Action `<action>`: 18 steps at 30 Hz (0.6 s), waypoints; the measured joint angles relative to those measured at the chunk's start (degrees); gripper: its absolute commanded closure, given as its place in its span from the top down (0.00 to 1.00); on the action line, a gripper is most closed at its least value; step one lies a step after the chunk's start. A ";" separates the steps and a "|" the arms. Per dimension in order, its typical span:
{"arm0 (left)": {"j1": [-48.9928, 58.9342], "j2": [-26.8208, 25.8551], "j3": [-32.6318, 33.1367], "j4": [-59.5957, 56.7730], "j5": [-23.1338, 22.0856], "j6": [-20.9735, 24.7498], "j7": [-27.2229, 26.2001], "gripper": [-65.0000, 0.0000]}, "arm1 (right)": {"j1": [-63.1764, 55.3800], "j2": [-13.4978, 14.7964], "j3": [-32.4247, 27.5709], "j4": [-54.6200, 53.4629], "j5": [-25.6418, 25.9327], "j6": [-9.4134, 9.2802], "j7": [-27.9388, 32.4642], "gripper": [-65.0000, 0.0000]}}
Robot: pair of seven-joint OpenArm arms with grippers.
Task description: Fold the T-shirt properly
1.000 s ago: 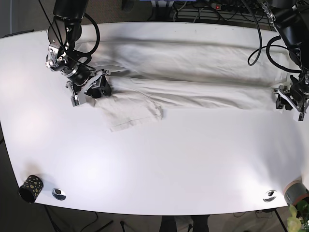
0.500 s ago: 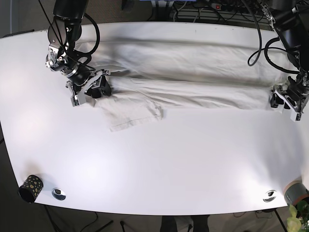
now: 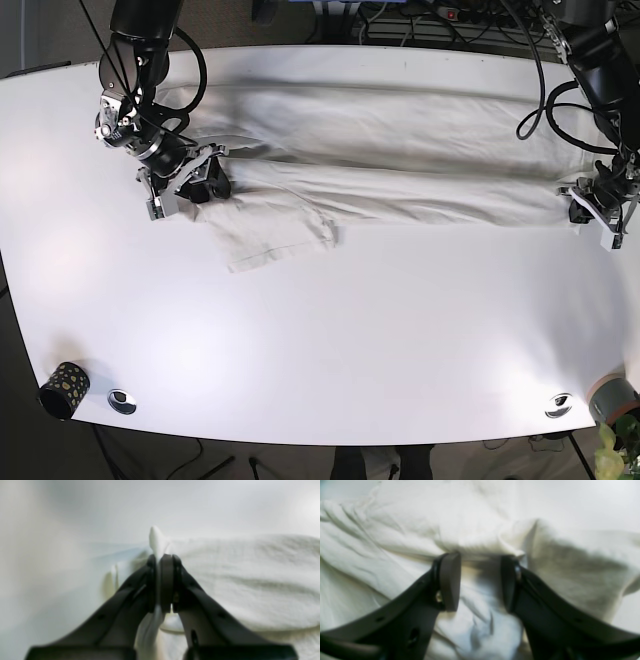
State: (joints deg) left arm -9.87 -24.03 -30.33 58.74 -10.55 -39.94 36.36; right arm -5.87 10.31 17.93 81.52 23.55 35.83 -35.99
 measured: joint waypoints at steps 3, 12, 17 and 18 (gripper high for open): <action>0.04 0.02 -0.15 0.31 0.04 0.00 0.07 0.00 | 0.00 0.00 0.00 0.00 0.00 0.00 0.00 0.39; 4.94 0.20 -1.99 11.89 -0.94 -0.22 0.00 0.00 | -0.02 0.00 0.00 0.00 0.02 0.00 0.00 0.39; 8.39 1.64 -5.97 16.33 -0.44 -0.42 6.32 0.00 | 0.09 -0.02 0.00 -0.11 0.02 0.02 0.00 0.39; 9.16 1.97 -6.56 17.33 -0.39 -0.42 7.39 0.00 | 0.09 -0.04 0.00 -0.11 0.02 0.02 0.00 0.39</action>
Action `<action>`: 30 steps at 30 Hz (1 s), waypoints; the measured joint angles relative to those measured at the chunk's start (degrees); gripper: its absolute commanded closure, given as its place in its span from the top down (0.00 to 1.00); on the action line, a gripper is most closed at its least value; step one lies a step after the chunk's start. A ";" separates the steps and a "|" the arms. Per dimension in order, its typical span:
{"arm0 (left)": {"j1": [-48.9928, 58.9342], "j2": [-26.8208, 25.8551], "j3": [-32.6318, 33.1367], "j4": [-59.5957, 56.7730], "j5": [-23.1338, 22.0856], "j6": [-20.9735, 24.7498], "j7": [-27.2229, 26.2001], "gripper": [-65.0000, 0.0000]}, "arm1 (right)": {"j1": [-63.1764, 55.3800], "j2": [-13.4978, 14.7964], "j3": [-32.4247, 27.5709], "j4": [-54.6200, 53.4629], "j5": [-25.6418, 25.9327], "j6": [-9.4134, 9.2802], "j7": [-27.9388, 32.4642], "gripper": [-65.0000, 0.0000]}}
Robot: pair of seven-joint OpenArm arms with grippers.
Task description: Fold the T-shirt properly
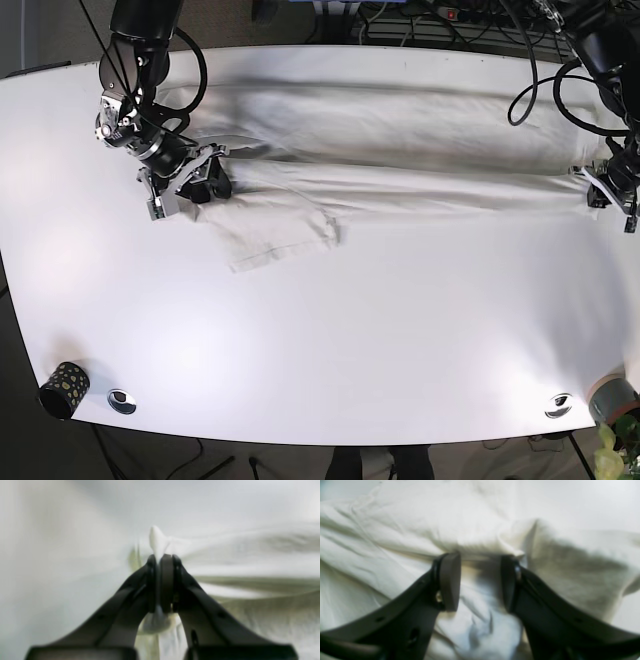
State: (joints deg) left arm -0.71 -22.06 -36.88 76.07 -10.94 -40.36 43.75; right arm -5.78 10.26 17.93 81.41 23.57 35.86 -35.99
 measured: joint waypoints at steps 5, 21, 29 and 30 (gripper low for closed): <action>3.37 -0.22 -1.01 1.77 -0.85 -0.07 -0.85 0.00 | 0.00 -0.11 0.00 -0.07 0.20 0.04 0.00 0.39; 5.49 -0.66 -1.01 -2.16 0.00 0.44 -0.42 0.68 | -0.13 -1.22 0.04 0.33 -0.02 -0.02 0.11 0.40; 8.96 -0.52 -1.11 9.14 -7.96 0.42 2.75 0.68 | -2.69 -1.53 0.11 7.21 -1.62 -0.55 -3.91 0.47; 9.66 -0.57 -1.14 10.82 -9.33 0.42 3.78 0.68 | -2.69 -1.53 0.20 8.17 -1.81 -0.52 -4.90 0.51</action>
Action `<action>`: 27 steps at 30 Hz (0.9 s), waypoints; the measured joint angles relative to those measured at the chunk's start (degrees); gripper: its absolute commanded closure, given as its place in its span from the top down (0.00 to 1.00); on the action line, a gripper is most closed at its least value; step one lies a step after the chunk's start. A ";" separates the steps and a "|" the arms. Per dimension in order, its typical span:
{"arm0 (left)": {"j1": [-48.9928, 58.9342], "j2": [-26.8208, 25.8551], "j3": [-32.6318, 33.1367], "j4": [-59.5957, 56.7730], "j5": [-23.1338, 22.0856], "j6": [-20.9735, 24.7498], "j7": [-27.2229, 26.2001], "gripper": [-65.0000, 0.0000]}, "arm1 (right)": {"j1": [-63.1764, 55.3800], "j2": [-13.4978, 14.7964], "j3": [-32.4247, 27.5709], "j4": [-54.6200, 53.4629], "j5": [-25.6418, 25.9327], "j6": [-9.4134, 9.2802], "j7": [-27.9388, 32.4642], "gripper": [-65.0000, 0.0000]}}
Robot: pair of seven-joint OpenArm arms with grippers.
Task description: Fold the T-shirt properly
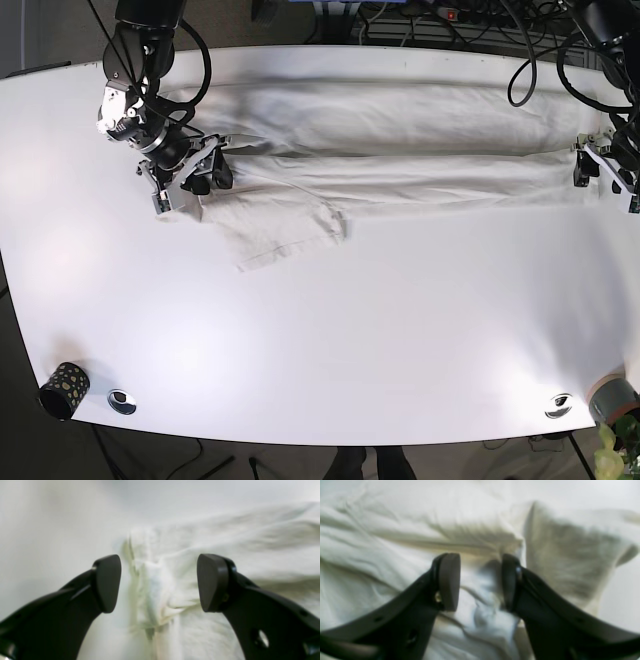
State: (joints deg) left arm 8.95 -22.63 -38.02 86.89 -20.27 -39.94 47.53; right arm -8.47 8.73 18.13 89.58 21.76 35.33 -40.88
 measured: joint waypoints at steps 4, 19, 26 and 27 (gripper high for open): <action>1.77 0.09 0.02 4.15 -2.84 0.00 1.14 0.68 | 0.48 0.00 0.13 4.17 0.13 -0.37 -2.43 0.67; 1.09 3.02 3.43 -7.45 3.98 -0.37 -4.96 0.68 | 14.58 0.70 -0.39 -5.14 -0.39 -0.37 -7.43 0.70; 1.27 3.08 3.37 -7.58 3.93 -0.17 -5.40 0.68 | 21.38 2.47 -3.45 -17.77 -0.57 -0.55 -7.65 0.70; 1.22 3.06 3.37 -7.58 3.93 -0.17 -5.40 0.68 | 22.05 2.32 -3.74 -19.15 -0.48 -0.59 -7.39 0.70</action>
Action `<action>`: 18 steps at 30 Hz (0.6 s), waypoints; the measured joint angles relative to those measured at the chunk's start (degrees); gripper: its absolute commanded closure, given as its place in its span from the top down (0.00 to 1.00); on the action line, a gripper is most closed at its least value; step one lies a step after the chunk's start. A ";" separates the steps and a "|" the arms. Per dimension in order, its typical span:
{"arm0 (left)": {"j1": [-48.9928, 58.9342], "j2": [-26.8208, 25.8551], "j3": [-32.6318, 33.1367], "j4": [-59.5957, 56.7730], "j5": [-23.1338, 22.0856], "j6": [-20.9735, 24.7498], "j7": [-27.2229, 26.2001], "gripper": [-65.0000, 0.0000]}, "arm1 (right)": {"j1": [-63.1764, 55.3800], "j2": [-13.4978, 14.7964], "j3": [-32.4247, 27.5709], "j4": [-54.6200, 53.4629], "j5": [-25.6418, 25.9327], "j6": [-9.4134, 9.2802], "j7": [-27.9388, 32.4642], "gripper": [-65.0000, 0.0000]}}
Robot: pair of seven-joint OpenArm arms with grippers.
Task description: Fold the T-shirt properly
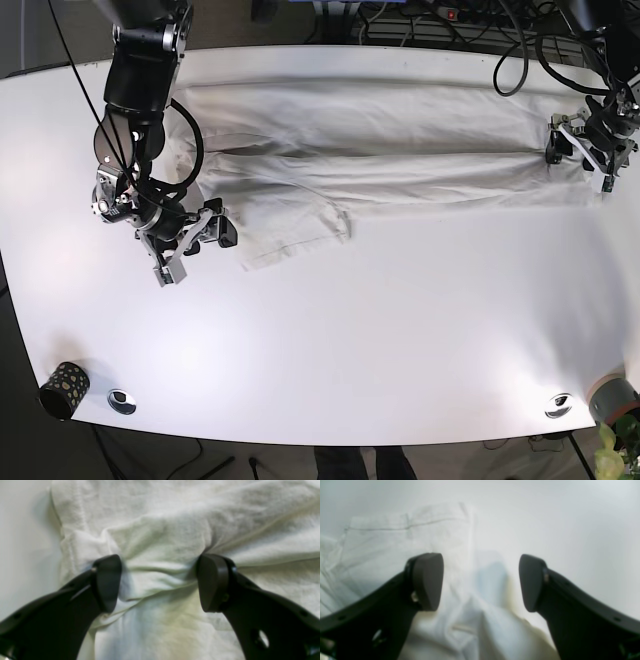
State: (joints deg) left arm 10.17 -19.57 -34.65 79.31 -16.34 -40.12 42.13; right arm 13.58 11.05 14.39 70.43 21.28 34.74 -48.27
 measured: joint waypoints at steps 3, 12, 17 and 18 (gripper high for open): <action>0.00 0.04 0.07 0.15 0.00 0.00 0.02 0.68 | 0.83 -0.79 -0.59 -2.36 0.15 0.09 0.02 0.70; -0.02 -0.17 2.19 0.59 0.39 0.35 0.00 0.68 | 3.04 -2.73 -2.60 -6.54 0.81 0.17 1.25 0.68; -0.04 -0.11 2.43 0.63 0.26 0.39 -0.35 0.68 | 2.89 -5.22 -2.78 -6.75 0.98 0.22 1.66 0.36; -0.02 -0.11 2.43 0.61 0.28 0.39 -0.37 0.68 | 2.86 -5.40 -2.78 -6.82 0.74 0.17 1.70 0.28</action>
State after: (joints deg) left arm 10.15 -19.68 -32.23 79.92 -16.05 -39.72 41.76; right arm 16.45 5.65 11.62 63.61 22.02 34.92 -46.57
